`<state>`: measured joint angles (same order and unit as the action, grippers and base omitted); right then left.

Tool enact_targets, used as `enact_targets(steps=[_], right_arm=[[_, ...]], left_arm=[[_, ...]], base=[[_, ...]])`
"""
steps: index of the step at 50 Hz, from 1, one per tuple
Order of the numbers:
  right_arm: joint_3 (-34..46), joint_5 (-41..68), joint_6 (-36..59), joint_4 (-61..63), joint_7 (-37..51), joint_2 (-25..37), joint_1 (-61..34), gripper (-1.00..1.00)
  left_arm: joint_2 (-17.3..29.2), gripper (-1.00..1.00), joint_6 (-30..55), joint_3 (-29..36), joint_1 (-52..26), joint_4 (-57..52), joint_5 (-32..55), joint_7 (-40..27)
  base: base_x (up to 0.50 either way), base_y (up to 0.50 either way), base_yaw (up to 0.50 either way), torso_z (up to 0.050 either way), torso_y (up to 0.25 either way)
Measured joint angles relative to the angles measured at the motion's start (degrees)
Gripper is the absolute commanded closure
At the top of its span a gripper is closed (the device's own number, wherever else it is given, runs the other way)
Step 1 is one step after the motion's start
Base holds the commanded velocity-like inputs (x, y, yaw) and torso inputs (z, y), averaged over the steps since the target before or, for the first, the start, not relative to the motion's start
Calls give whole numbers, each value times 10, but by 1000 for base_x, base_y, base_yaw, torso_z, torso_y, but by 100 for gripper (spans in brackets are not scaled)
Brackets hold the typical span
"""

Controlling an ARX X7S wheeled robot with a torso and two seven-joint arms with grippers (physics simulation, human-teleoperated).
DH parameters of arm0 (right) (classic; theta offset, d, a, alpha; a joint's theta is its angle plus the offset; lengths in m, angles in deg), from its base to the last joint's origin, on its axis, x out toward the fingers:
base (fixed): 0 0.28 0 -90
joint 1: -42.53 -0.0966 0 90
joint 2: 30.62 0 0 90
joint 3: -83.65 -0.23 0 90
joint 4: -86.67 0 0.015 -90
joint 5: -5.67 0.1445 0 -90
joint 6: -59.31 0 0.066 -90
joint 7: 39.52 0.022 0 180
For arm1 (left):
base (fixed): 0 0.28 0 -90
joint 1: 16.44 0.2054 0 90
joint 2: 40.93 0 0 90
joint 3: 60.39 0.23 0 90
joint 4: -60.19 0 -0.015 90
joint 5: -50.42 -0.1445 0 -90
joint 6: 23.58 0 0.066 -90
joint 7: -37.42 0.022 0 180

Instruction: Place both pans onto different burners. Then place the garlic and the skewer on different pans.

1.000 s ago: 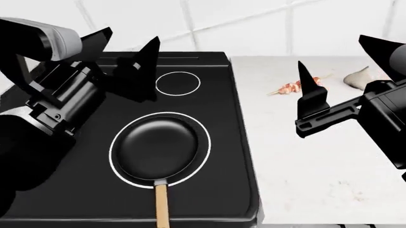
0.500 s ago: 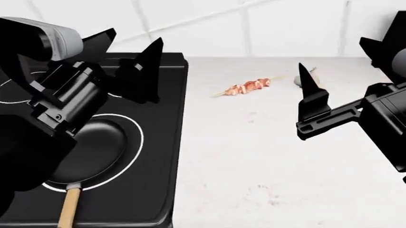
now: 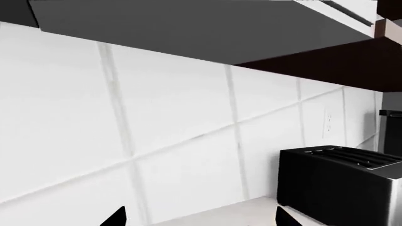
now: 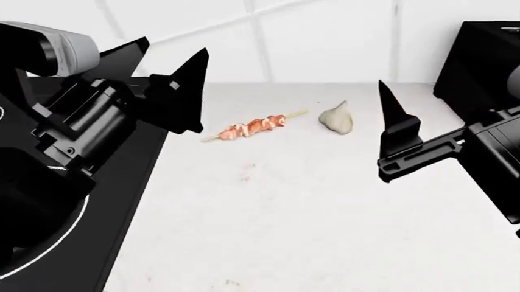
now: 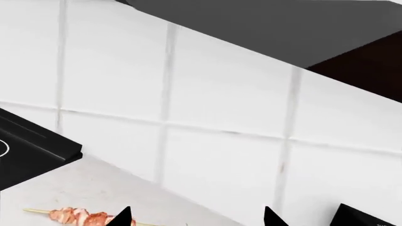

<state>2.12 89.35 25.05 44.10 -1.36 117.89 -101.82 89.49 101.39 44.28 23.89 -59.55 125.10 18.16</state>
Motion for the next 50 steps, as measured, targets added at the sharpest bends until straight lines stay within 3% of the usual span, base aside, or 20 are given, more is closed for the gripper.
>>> enact_targets(steps=[34,50], right_arm=[[-2,11,-6,19,-7,11,1,-100],[67,7,61,-31,6,-34,-79,-100]], left_arm=[[3,-100,-2,1,0,-4,4,0],[2,-100,1,5,-2,-6,4,-5]], base=[[480,-215,0,0,1],[10,-1,0,0,0]])
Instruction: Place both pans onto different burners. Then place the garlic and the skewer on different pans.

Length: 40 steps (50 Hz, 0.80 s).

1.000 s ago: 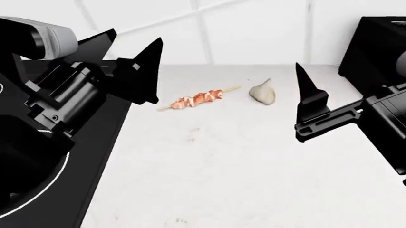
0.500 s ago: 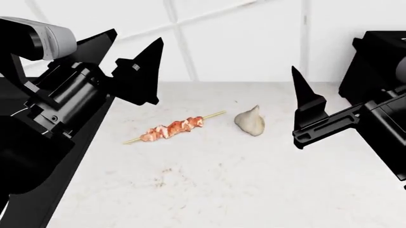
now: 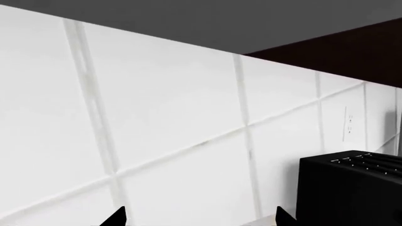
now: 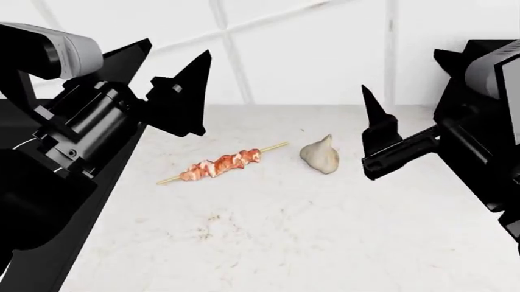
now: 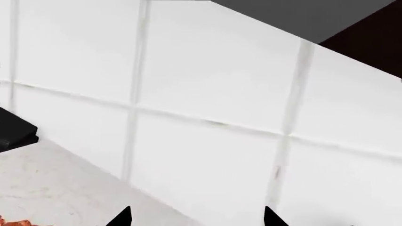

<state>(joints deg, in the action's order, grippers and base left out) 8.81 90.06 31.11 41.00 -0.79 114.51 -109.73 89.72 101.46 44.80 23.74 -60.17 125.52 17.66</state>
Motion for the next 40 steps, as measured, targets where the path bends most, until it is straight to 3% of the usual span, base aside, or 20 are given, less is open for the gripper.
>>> enact_targets(steps=[18,40], right_arm=[[71,-41,37,-120,-66,-68,-86,-100],[114,-116,-22,-234,-175,-124,-49,-100]], left_arm=[[1,-100,-5,1,6,7,-4,6],[-1,-100,1,9,-2,13,-4,7]], base=[[0,0,0,0,0],[0,0,0,0,0]])
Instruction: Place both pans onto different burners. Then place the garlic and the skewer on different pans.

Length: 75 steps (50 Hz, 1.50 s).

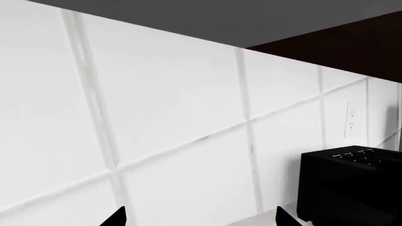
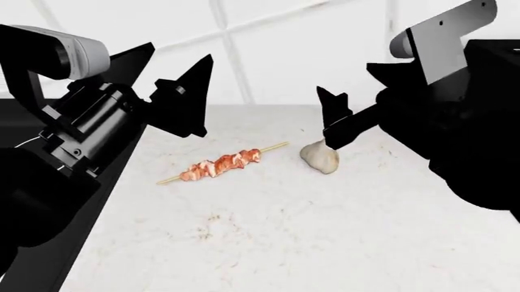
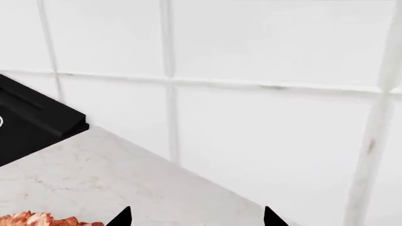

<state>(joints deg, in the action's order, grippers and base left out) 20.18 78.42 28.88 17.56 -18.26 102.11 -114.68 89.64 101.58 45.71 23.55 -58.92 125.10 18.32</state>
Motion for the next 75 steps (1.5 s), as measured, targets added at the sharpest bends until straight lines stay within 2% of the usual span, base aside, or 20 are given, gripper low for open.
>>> enact_targets(steps=[37,75], right_arm=[[87,-92,-39,-80,-70,-35,64,-100],[148,-157,-52,-148,-110,-51,72,-100]], left_arm=[[-3,-100,-1,6,-4,7,0,3],[-9,-100,-3,12,-6,16,2,6]], base=[[0,0,0,0,0],[0,0,0,0,0]])
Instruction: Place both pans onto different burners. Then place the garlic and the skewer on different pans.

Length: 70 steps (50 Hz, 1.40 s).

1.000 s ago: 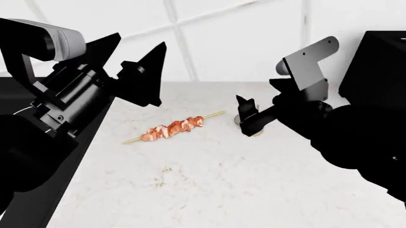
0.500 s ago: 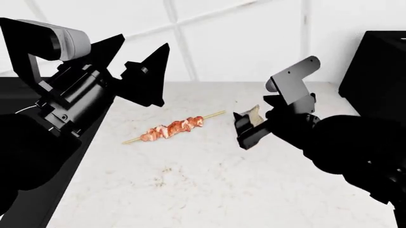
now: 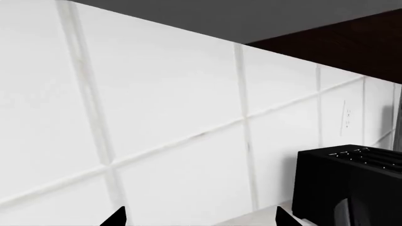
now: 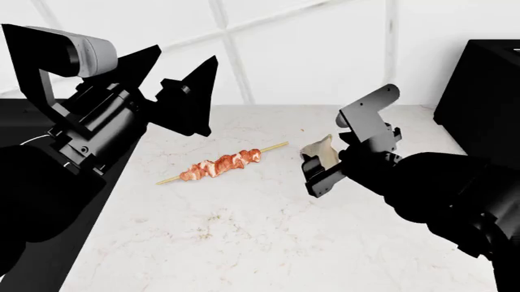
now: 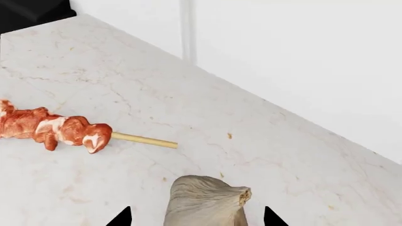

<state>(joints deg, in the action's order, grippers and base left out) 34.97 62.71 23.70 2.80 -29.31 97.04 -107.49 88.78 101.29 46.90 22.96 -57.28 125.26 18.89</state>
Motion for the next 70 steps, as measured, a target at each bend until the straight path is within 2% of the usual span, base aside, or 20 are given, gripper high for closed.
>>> enact_targets(steps=[49,50,70], right_arm=[[52,-70,-61,-146,-77,-43,7,-100],[53,-70,-63,-149,-79,-43,7,100],[57,-78,-61,-118,-61,-33,5,100]], left_arm=[[-3,-100,-3,6,0,9,-1,3],[-3,-100,-3,7,0,9,-1,3],[-1,-100,-5,5,1,6,4,3]], base=[[0,0,0,0,0],[0,0,0,0,0],[0,0,0,0,0]])
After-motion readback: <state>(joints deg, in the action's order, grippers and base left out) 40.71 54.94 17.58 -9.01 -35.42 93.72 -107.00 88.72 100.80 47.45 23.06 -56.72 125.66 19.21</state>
